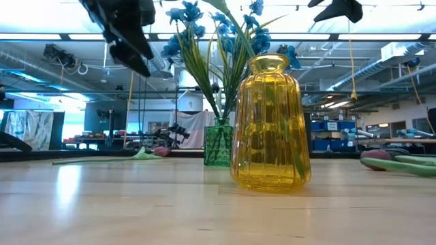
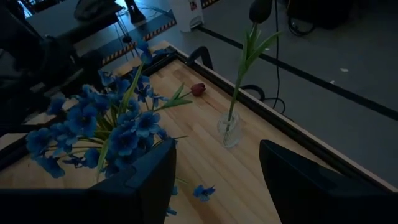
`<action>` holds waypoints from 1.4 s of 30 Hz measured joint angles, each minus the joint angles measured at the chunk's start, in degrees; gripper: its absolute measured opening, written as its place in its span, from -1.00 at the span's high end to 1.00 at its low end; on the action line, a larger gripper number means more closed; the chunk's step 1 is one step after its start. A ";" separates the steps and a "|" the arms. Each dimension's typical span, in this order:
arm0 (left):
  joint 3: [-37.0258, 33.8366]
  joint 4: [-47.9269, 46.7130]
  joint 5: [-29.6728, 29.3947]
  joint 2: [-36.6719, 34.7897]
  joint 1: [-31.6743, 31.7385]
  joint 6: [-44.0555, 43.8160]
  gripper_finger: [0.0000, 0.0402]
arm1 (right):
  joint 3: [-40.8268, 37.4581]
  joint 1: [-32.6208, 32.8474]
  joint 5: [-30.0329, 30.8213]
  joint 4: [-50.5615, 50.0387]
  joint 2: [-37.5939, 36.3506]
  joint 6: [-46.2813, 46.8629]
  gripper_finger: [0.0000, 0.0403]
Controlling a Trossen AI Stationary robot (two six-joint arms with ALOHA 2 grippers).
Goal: Sort flowers into vase by color
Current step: Put the top red tulip into the yellow vase
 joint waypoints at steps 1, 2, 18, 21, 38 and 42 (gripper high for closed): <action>0.84 -2.19 -1.05 -0.02 0.00 -1.07 -0.96 | 0.00 0.00 0.00 -0.07 0.00 -0.02 -0.19; 1.66 -4.06 -1.91 0.03 0.00 -2.36 -0.96 | 0.00 0.00 0.00 -0.14 0.00 0.00 -0.19; -2.15 7.97 -9.99 -15.27 1.63 0.83 -0.96 | 0.00 0.00 -0.07 -3.96 0.00 2.78 -0.19; -7.64 8.54 -9.87 -21.02 1.92 0.57 -0.96 | -0.01 -0.02 -0.06 -2.87 0.00 3.99 -0.19; -27.27 15.37 -4.90 -35.74 1.97 0.98 -0.96 | 0.00 2.82 5.94 -0.52 6.65 19.39 -0.19; -29.68 15.21 -3.68 -37.26 1.97 -0.33 -0.96 | 0.00 5.79 5.92 -1.14 10.20 20.28 -0.19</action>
